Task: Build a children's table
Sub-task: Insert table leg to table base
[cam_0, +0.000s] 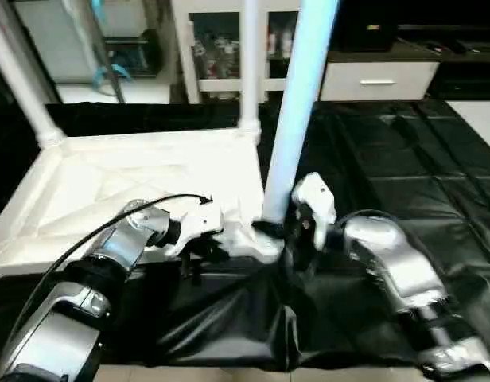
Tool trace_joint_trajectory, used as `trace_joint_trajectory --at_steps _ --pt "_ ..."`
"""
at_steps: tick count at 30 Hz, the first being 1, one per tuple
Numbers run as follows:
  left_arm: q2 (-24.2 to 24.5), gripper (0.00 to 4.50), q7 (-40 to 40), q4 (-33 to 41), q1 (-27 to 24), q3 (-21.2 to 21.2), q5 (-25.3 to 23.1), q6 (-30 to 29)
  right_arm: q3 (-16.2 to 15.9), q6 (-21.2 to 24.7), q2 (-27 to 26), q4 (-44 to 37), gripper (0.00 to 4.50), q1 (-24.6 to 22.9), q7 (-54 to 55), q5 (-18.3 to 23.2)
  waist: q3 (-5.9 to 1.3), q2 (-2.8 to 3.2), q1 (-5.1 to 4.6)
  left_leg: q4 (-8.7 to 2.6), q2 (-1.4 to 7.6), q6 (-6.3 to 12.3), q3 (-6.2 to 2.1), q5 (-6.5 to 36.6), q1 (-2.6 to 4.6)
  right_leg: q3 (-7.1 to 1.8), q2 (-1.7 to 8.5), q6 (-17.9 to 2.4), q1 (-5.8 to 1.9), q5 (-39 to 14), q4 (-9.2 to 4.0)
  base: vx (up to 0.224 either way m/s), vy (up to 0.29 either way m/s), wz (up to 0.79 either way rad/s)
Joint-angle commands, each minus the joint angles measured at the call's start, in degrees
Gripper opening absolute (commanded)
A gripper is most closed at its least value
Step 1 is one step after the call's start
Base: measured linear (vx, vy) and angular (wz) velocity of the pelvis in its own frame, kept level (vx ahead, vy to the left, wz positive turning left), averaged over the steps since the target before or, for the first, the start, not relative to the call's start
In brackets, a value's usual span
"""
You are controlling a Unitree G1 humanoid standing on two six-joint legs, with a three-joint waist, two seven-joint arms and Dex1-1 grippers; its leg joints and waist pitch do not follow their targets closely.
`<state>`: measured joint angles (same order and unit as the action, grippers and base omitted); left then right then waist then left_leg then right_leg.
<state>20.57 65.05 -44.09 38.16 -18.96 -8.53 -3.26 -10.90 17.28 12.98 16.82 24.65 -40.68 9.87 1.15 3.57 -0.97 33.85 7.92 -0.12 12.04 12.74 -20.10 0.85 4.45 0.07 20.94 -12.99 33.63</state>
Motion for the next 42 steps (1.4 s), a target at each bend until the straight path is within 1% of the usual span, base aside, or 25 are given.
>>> trace_joint_trajectory --at_steps 1,3,4,5,6,7,8,10,11,13,15,21,24,25,28,30,33,34,35,37,38,39,40,41,42 --pt "-2.0 0.00 -3.0 3.8 0.1 2.3 3.1 -3.5 0.2 4.2 0.5 11.6 1.85 -3.5 8.1 -3.9 -0.81 0.20 -0.60 -6.74 5.74 -6.58 -4.31 30.0 1.08 -2.36 4.72 -10.2 0.96 -22.8 -4.99 0.000 0.000 0.00" --pt "-2.6 0.00 -3.8 4.5 -0.1 2.4 3.2 -4.5 0.8 3.6 -0.1 12.5 1.85 -3.3 9.9 -4.2 -0.81 0.25 -0.95 -6.85 5.67 -6.28 -4.42 29.5 0.74 -2.18 4.65 -9.9 0.58 -21.2 -4.98 0.000 0.000 0.00" --pt "-4.3 0.00 -6.3 5.8 -0.3 2.6 2.8 -6.6 1.6 2.2 -0.9 14.5 1.85 -2.6 13.7 -5.3 -0.85 0.05 -0.81 -6.85 5.66 -5.80 -4.22 29.1 0.87 -2.24 4.59 -9.7 0.71 -20.4 -5.16 0.000 0.000 0.00" --pt "-5.1 0.00 -7.3 6.2 -0.3 2.6 2.6 -7.4 2.1 1.7 -1.2 15.4 1.85 -2.3 15.1 -5.6 -0.80 -0.13 -0.80 -6.65 5.57 -5.68 -3.94 28.8 1.08 -2.38 4.65 -10.1 1.09 -20.3 -5.30 0.000 0.000 0.00" --pt "-5.1 0.00 -7.3 6.2 -0.3 2.6 2.6 -7.4 2.1 1.7 -1.2 15.4 1.85 -2.3 15.1 -5.6 -0.78 0.02 -0.79 -6.62 5.53 -5.53 -3.97 28.8 1.08 -2.43 4.71 -10.2 1.06 -20.6 -5.30 0.000 0.000 0.00" --pt "-7.0 0.00 -10.9 6.6 0.3 2.5 1.4 -9.6 3.0 0.5 -2.1 17.6 1.85 -1.2 18.6 -6.6 -0.84 -0.19 -0.86 -6.59 5.56 -5.34 -3.92 28.1 0.97 -2.45 4.72 -10.2 0.96 -20.6 -5.32 0.000 0.000 0.00" --pt "-8.1 0.00 -13.2 6.7 0.7 2.6 0.8 -11.1 3.4 0.0 -2.5 18.7 1.85 -0.6 20.5 -6.9 -0.82 -0.09 -0.77 -6.58 5.60 -5.36 -3.86 27.5 1.08 -2.42 4.68 -10.4 1.00 -19.9 -5.35 0.000 0.000 0.00" --pt "-10.0 0.00 -16.4 6.9 1.4 2.9 0.2 -13.1 4.1 -0.8 -3.1 20.2 1.85 0.2 22.9 -7.2 -0.84 -0.20 -0.78 -6.46 5.52 -5.21 -3.71 27.0 1.25 -2.48 4.54 -10.6 1.10 -19.1 -5.40 0.000 0.000 0.00" --pt "-11.5 0.00 -19.1 7.3 1.7 3.1 -0.4 -15.2 4.4 -1.4 -3.8 21.0 1.85 0.7 24.7 -7.5 -0.89 -0.30 -0.69 -6.36 5.48 -4.48 -3.59 25.5 1.00 -2.57 4.68 -11.0 0.80 -17.6 -5.38 0.000 0.000 0.00" --pt "-14.2 0.00 -23.5 8.1 2.3 3.6 -1.0 -19.2 5.0 -2.1 -4.7 22.2 1.85 1.5 27.1 -7.6 -0.95 -0.42 -0.43 -6.16 5.39 -3.76 -3.43 24.1 1.07 -2.54 4.61 -11.2 0.78 -16.9 -5.42 0.000 0.000 0.00" --pt "-15.7 0.00 -26.5 8.5 2.6 4.1 -1.5 -22.0 5.3 -2.6 -5.1 22.7 1.85 1.8 28.7 -7.5 -0.99 -0.50 -0.35 -6.11 5.34 -2.76 -3.44 22.4 0.68 -2.53 4.69 -11.4 0.37 -16.0 -5.39 0.000 0.000 0.00" --pt "-17.0 0.00 -31.0 9.6 2.7 3.9 -3.1 -26.0 6.4 -5.1 -6.0 25.8 1.85 3.3 31.9 -7.0 -1.18 -0.62 -0.21 -5.89 5.36 -0.23 -3.27 18.8 0.32 -2.36 4.59 -12.2 -0.04 -12.9 -5.36 0.000 0.000 0.00" --pt "-16.9 0.00 -30.9 10.3 2.5 3.8 -3.1 -26.8 6.7 -5.8 -6.4 26.6 1.85 3.6 31.6 -6.8 -1.32 -0.48 -0.28 -5.95 5.46 0.22 -3.39 17.3 0.07 -2.17 4.57 -12.8 -0.33 -10.8 -5.07 0.000 0.000 0.00" --pt "-16.5 0.00 -29.7 10.9 2.1 3.5 -2.6 -26.1 6.9 -6.1 -6.6 26.6 1.85 3.6 30.9 -6.3 -1.23 -0.38 -0.27 -5.96 5.44 0.29 -3.33 17.7 0.12 -2.13 4.54 -12.9 -0.22 -10.9 -5.11 0.000 0.000 0.00" --pt "-15.6 0.00 -27.3 12.5 1.0 2.4 -1.9 -24.3 7.3 -6.7 -7.1 25.9 1.85 3.4 27.5 -4.3 -1.14 -0.44 -0.30 -6.11 5.53 -0.15 -3.42 19.4 0.16 -2.16 4.57 -12.5 -0.14 -12.7 -5.27 0.000 0.000 0.00" --pt "-14.8 0.00 -25.1 13.4 0.2 1.6 -1.2 -22.2 6.9 -6.7 -7.0 24.9 1.85 3.0 24.3 -3.2 -1.26 -0.48 -0.23 -6.04 5.56 0.16 -3.47 19.1 0.09 -2.20 4.65 -12.6 -0.29 -11.7 -5.19 0.000 0.000 0.00" --pt "-13.3 0.00 -22.3 14.3 -0.7 0.6 -0.8 -20.1 6.2 -6.3 -6.5 23.0 1.85 2.1 19.9 -1.8 -1.46 -0.62 -0.05 -5.69 5.55 1.71 -3.08 15.2 0.05 -2.25 4.68 -13.9 -0.61 -6.2 -4.78 0.000 0.000 0.00" --pt "-11.4 0.00 -19.1 14.8 -1.5 0.0 -0.3 -17.5 5.3 -6.1 -5.4 20.7 1.85 0.9 15.5 -0.8 -1.43 -0.43 0.14 -5.53 5.50 2.67 -3.04 13.7 0.01 -2.20 4.71 -14.2 -0.76 -4.6 -4.80 0.000 0.000 0.00" --pt "-10.0 0.00 -17.3 15.0 -1.8 -0.3 -0.4 -16.3 4.8 -6.1 -4.6 19.4 1.85 0.1 12.8 -0.1 -1.68 -0.66 0.15 -5.33 5.43 3.84 -3.03 11.7 -0.31 -2.17 4.83 -14.8 -1.27 -2.0 -4.34 0.000 0.000 0.00" --pt "-6.8 0.00 -12.7 15.0 -2.3 -0.6 0.2 -13.0 3.5 -6.0 -2.5 16.5 1.85 -1.8 7.2 1.3 -1.68 -0.65 0.42 -5.06 5.46 5.97 -2.96 9.6 -0.40 -2.11 4.95 -15.2 -1.38 0.0 -4.19 0.000 0.000 0.00" --pt "-6.8 0.00 -12.7 15.0 -2.3 -0.6 0.2 -13.0 3.5 -6.0 -2.5 16.5 1.85 -1.8 7.2 1.3 -1.73 -0.41 0.54 -5.07 5.67 6.39 -2.92 9.0 -0.17 -2.03 4.89 -15.5 -1.22 0.1 -4.11 0.000 0.000 0.00" --pt "-5.2 0.00 -9.7 15.1 -2.6 -0.6 1.1 -10.7 2.6 -5.7 -1.3 15.0 1.85 -2.7 3.9 1.6 -1.72 -0.29 0.54 -5.09 5.72 6.33 -2.97 9.0 -0.10 -1.96 4.83 -15.7 -1.10 -0.1 -4.08 0.000 0.000 0.00" --pt "-2.3 0.00 -4.6 15.5 -3.2 -0.4 2.5 -9.0 0.7 -5.1 1.1 12.1 1.85 -4.5 -2.0 2.1 -1.89 -0.22 0.73 -5.04 5.76 6.17 -3.05 8.2 -0.07 -1.80 4.68 -15.7 -1.42 0.5 -3.89 0.000 0.000 0.00" --pt "-2.3 0.00 -4.6 15.5 -3.2 -0.4 2.5 -9.0 0.7 -5.1 1.1 12.1 1.85 -4.5 -2.0 2.1 -1.92 -0.09 0.76 -4.96 5.89 6.27 -2.96 7.0 0.10 -1.76 4.52 -16.1 -1.29 3.3 -3.48 0.000 0.000 0.00" --pt "-0.6 0.00 -2.8 14.7 -3.1 -0.4 2.5 -7.4 -0.3 -4.3 2.6 10.2 1.85 -5.6 -5.1 2.6 -1.87 -0.06 0.67 -4.95 5.87 6.44 -2.94 6.7 0.10 -1.70 4.43 -16.3 -1.24 4.4 -3.40 0.000 0.000 0.00"
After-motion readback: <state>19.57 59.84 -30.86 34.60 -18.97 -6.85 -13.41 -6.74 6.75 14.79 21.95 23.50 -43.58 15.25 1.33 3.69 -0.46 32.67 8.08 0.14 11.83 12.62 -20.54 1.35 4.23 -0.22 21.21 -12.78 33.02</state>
